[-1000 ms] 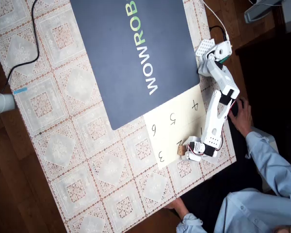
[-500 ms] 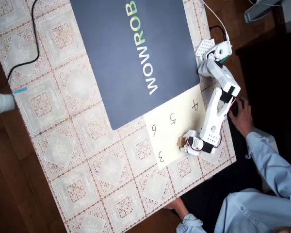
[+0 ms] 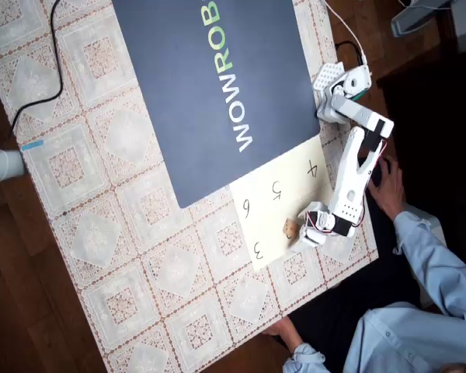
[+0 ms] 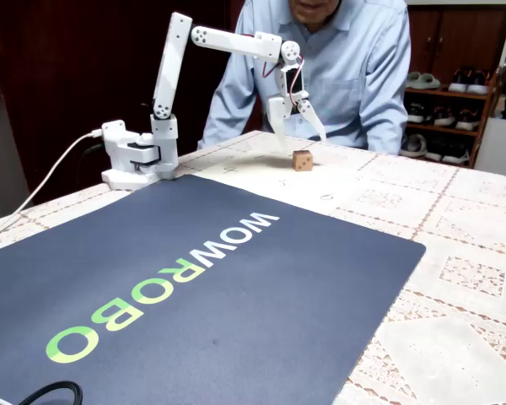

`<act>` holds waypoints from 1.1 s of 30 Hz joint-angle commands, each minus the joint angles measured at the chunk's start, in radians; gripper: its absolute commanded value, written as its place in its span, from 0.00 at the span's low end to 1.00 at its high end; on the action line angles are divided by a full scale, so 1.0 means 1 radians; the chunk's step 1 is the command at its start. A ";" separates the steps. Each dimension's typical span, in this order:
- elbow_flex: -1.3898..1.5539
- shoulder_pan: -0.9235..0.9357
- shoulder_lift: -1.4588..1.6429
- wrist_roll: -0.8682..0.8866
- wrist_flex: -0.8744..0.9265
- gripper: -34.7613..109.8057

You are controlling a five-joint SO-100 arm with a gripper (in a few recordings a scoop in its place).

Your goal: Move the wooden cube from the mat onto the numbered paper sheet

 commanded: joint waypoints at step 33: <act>1.312 0.825 1.873 -0.193 -0.061 0.24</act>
